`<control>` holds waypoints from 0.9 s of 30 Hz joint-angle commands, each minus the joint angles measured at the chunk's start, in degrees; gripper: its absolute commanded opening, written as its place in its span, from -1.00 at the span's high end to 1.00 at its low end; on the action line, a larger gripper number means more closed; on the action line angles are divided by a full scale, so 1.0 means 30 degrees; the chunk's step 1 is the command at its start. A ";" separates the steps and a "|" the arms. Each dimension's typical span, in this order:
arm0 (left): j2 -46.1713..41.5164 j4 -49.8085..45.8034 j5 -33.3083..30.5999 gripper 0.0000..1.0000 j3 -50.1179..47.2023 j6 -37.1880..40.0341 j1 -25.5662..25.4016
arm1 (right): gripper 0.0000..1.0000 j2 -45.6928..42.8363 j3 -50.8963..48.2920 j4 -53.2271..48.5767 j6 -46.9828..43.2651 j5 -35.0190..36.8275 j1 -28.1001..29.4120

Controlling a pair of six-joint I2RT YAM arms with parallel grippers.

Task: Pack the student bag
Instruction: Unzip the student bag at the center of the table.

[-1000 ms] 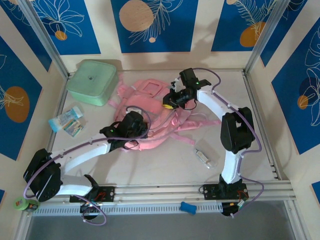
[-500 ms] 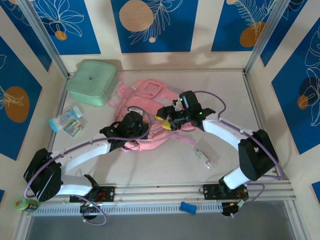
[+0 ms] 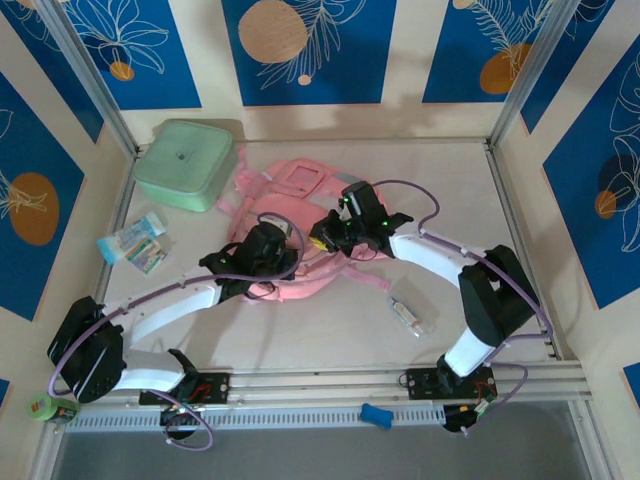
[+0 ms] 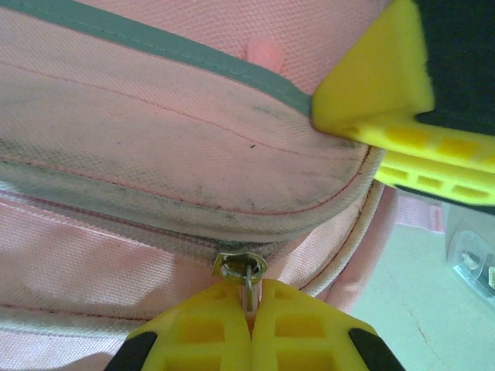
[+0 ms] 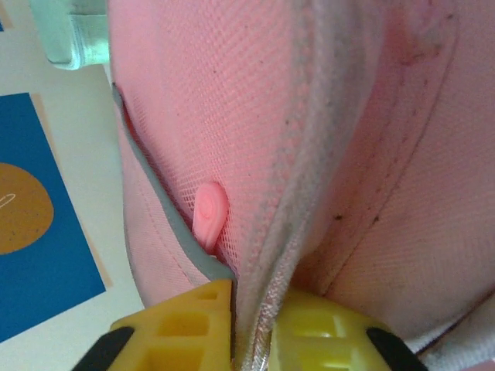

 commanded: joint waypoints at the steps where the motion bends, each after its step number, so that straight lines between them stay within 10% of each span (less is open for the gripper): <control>1: 0.0130 0.0315 0.1723 1.00 0.0437 0.0482 -0.0957 | 0.87 0.0883 0.2113 -0.0082 -0.2755 0.0004 -0.0591; 16: 0.1850 -0.1042 0.0816 1.00 0.2483 0.1853 -0.3346 | 1.00 0.3003 0.7886 -0.7118 -1.1666 -0.6434 -0.5760; 27: -0.2959 -0.1109 0.2433 1.00 -0.2442 0.6358 0.2344 | 1.00 0.3374 0.9330 -0.9297 -1.3261 -0.7736 -0.6950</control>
